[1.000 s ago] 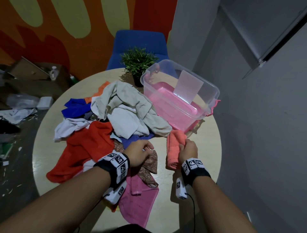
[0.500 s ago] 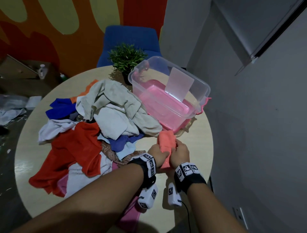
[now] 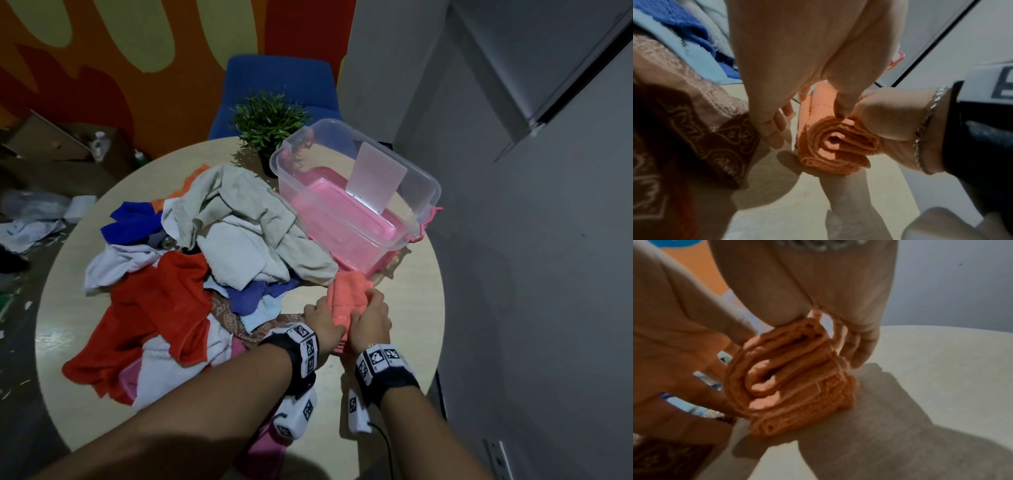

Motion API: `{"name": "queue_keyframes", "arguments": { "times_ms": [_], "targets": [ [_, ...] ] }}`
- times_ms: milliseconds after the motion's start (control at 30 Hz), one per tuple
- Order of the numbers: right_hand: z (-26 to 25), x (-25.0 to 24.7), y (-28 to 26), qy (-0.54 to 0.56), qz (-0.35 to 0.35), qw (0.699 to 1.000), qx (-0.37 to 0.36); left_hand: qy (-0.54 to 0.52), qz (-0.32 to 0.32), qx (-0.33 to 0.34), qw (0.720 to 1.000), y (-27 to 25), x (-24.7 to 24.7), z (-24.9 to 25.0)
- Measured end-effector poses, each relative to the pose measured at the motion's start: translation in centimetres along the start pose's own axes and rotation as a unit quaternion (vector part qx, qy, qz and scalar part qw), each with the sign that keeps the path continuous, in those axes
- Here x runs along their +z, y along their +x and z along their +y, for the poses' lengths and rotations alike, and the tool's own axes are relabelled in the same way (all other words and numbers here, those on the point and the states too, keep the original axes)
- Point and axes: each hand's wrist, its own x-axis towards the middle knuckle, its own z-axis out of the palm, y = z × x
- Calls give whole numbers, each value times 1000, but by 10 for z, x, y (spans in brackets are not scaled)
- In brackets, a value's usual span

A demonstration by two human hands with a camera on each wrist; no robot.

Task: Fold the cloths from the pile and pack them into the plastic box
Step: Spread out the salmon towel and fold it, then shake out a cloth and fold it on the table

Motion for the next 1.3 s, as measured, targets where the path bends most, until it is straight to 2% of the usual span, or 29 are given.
{"name": "queue_keyframes", "arguments": {
  "times_ms": [67,133,233,267,333,400,467,567,667,800,933,1033,1133,1167,1233,1300],
  "targets": [
    [3,4,1,-34,-11,999,-5,-24,-19,32,999,-1,1,-3],
    [6,4,2,-12,-49,999,-7,-42,-52,46,997,-2,4,-6],
    [7,-3,-2,-80,-80,993,-31,-24,-31,50,998,4,18,-21],
    [6,-6,-6,-142,-80,984,-67,-14,-26,59,998,5,21,-24],
    [8,-8,-11,-256,-75,944,-193,17,-21,82,996,-7,15,-18],
    [13,-5,-12,-317,-102,904,-270,43,-26,81,995,-7,14,-19],
    [18,1,-5,-348,-129,891,-261,51,-34,84,995,-7,15,-21],
    [19,10,7,-369,-135,895,-210,65,-40,82,994,-10,9,-24],
    [23,13,12,-385,-139,886,-218,93,-23,99,991,-20,-3,-25],
    [27,10,18,-409,-147,871,-230,58,-23,147,987,-38,-38,-24],
    [6,7,11,-454,-149,854,-207,82,-14,178,980,-52,-88,-31],
    [-20,6,-9,-436,-68,867,-233,128,15,162,978,-55,-129,-48],
    [-43,10,-33,-352,26,891,-284,159,43,130,978,-58,-167,-70],
    [-51,13,-40,-314,13,903,-293,173,48,121,976,-60,-178,-77],
    [-67,23,-55,-232,-66,929,-282,198,61,99,973,-65,-194,-90],
    [-80,35,-72,-191,-145,929,-282,236,79,72,966,-70,-202,-104]
  ]
}}
